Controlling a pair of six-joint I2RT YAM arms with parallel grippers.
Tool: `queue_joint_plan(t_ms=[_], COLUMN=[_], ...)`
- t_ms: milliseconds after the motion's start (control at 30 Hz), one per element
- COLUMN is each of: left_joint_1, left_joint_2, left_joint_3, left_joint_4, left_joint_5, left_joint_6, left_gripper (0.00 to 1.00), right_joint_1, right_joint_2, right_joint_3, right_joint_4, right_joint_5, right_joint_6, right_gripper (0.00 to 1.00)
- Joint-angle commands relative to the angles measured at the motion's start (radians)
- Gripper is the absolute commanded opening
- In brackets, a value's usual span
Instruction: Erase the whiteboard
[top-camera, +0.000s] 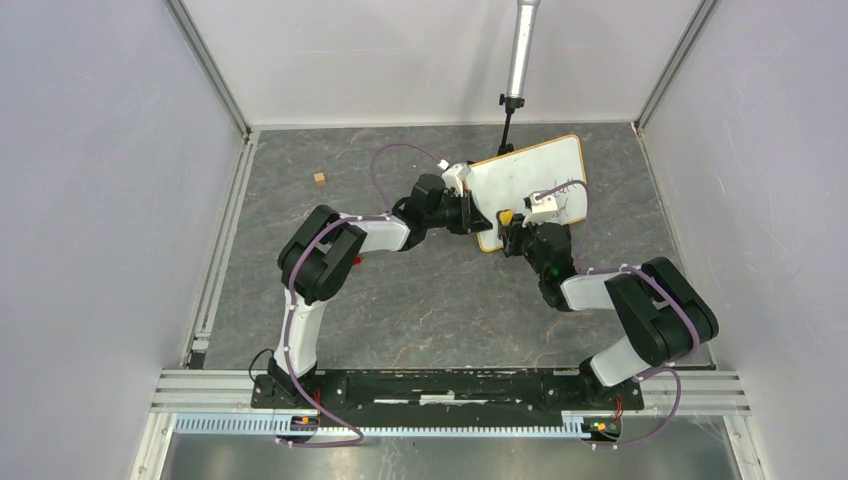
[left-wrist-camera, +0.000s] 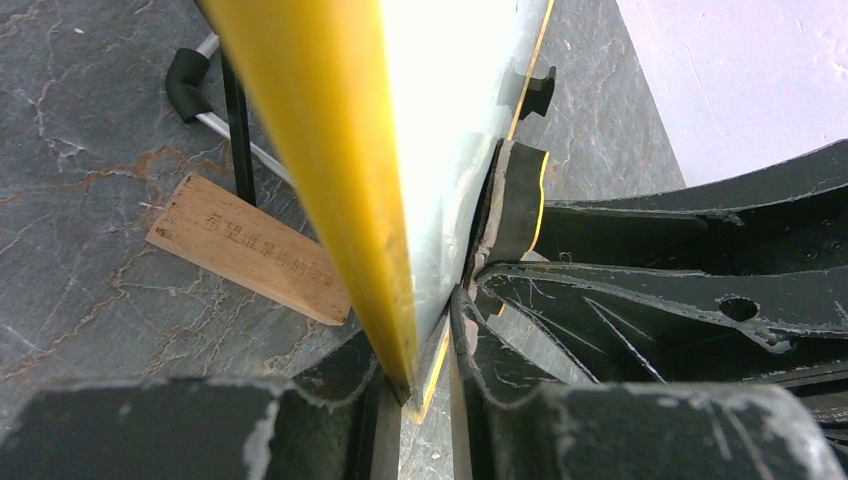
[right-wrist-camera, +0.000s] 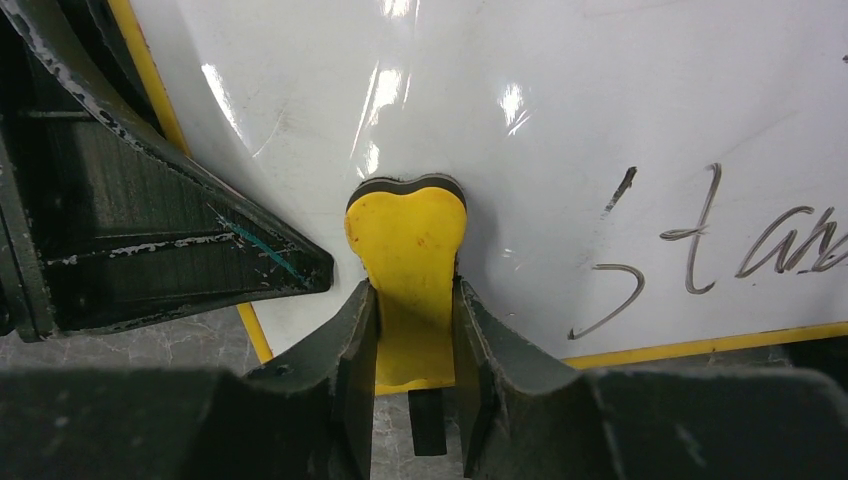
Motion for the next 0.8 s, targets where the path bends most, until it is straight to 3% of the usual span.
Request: queue_joint_plan(t_ms=[0,200,500,667,767], left_joint_1=[0.003,0.003,0.003,0.002,0.002], left_joint_2=[0.002,-0.012,0.01,0.018,0.021], left_joint_3=[-0.027,-0.029,-0.004,-0.004,0.0], left_joint_4=[-0.054,-0.07,-0.075,-0.078,-0.087], left_joint_5=[-0.012,-0.009,0.014,0.021,0.025], left_joint_6=[-0.01,0.01,0.0,0.002,0.006], left_gripper=[0.02,0.02,0.02,0.02,0.02], right_joint_1=[-0.011,-0.055,0.1,0.076,0.001], right_joint_2=[0.031,0.044,0.061,0.058,0.049], right_joint_3=[0.005,-0.029,-0.054,-0.057,-0.085], right_joint_4=[0.001,0.146,0.201,0.185,0.222], right_joint_5=[0.083,0.002,-0.016,0.077,0.086], right_joint_6=[-0.039,-0.082,-0.102,-0.115,-0.104], right_gripper=[0.2,0.21,0.19,0.18,0.19])
